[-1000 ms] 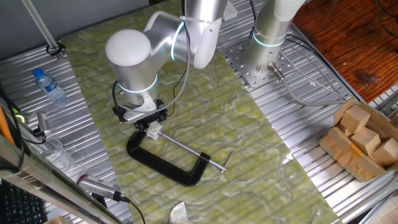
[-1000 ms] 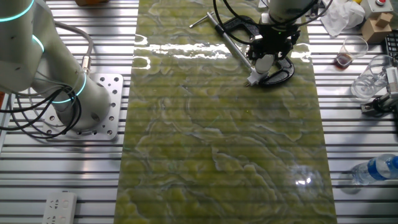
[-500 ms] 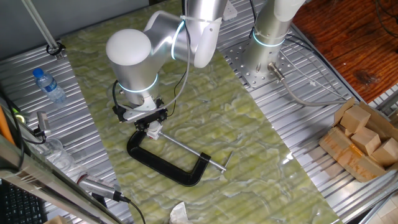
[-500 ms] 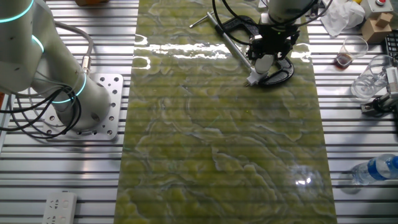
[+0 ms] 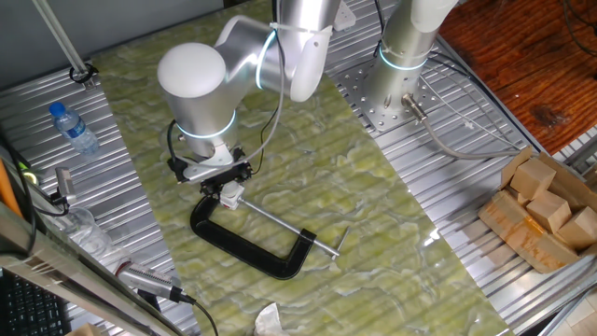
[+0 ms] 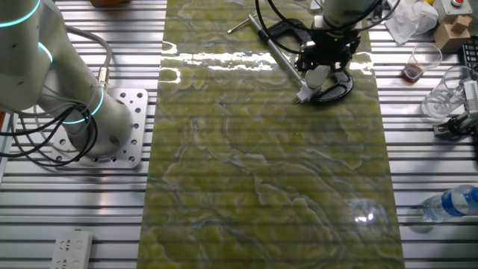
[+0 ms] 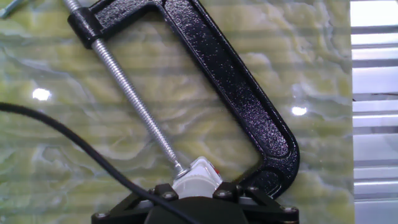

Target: Take out the light bulb by rotating it

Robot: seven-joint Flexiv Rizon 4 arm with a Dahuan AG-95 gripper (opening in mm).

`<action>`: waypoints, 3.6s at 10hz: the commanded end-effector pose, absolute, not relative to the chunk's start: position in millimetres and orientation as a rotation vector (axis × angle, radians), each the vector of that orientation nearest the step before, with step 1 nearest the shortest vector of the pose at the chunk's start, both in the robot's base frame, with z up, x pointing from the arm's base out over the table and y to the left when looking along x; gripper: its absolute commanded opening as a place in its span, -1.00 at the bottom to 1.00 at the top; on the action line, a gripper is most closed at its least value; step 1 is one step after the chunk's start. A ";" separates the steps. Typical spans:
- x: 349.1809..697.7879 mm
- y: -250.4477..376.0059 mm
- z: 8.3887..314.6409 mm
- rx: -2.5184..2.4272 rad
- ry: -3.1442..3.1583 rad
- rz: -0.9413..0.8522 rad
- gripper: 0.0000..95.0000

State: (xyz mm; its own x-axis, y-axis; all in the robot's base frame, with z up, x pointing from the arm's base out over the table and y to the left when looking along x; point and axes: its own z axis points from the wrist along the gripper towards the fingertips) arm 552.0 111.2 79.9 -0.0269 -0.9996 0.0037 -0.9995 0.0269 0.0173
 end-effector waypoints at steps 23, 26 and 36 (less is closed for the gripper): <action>555.6 107.5 84.5 1.516 -2.737 -0.017 0.20; 555.7 106.6 84.8 1.440 -2.777 -0.020 0.20; 556.6 99.4 87.4 0.456 -3.085 -0.121 0.20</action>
State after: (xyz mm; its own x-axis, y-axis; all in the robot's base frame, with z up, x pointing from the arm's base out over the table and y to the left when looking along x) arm 556.6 99.4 87.3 -0.9225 -0.3860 0.0039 -0.3850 0.9208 0.0622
